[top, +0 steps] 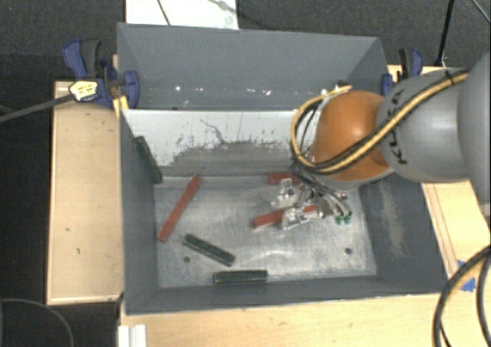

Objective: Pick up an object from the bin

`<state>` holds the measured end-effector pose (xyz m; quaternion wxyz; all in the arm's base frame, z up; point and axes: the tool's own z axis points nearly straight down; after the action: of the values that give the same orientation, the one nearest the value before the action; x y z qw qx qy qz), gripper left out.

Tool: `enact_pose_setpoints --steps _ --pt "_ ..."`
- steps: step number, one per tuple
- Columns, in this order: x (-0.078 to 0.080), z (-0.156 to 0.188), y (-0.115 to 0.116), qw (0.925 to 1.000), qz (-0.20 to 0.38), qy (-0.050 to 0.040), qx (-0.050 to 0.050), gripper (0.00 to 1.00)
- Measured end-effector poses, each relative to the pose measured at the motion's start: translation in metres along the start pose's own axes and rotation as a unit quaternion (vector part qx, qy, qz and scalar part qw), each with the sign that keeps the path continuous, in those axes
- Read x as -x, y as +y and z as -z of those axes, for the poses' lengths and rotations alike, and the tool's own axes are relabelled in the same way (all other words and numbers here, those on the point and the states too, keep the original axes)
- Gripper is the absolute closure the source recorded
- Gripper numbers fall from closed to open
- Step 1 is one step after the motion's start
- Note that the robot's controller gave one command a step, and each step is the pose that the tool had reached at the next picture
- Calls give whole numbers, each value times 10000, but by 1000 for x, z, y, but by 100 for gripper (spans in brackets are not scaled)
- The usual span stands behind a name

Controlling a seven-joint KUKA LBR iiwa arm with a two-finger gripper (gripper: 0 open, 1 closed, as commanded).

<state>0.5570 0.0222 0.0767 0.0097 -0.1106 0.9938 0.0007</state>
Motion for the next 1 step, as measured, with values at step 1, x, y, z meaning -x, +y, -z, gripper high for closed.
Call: enact_pose_setpoints --steps 1 --pt "0 0 0 10000 -1 0 0 100"
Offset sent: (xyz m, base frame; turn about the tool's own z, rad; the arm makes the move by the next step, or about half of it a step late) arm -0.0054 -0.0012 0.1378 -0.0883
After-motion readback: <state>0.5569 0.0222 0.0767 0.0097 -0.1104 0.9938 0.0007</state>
